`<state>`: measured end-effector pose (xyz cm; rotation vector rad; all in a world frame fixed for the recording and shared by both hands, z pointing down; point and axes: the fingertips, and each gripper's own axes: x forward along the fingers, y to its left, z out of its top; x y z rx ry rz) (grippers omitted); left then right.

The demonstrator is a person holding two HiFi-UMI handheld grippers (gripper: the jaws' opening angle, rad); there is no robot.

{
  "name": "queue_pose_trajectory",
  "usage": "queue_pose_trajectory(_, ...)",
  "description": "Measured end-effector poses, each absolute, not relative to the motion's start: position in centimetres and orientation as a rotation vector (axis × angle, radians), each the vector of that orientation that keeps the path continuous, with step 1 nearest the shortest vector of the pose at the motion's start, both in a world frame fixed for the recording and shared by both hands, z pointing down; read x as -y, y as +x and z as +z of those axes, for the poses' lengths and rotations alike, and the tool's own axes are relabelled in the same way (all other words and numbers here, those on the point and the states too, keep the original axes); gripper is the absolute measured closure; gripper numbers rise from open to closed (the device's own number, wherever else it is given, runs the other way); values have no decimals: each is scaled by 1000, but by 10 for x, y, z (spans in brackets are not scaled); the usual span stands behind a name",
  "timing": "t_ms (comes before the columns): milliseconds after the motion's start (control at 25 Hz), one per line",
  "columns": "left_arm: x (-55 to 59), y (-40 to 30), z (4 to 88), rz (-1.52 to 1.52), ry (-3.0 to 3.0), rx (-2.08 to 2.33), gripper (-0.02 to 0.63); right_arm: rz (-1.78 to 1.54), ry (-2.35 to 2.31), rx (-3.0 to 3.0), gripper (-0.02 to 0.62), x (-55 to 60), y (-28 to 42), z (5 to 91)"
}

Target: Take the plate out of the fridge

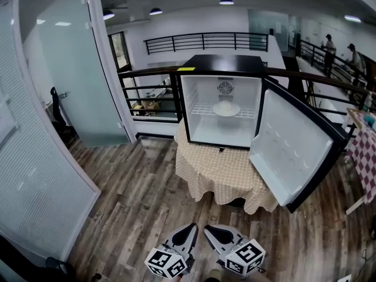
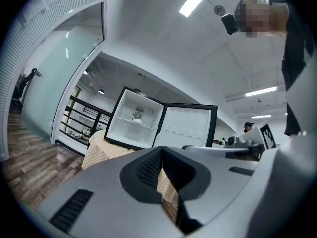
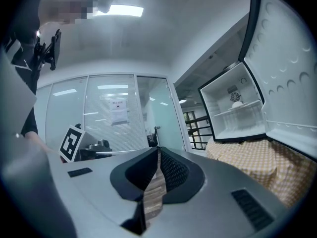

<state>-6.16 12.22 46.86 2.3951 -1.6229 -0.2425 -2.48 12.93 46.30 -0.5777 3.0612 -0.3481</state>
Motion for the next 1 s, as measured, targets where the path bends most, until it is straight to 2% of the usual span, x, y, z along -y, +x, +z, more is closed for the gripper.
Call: queue_pose_trajectory(1000,10,-71,478,-181,2439,1518,598,-454,-714,-2984,555,-3,-35,477)
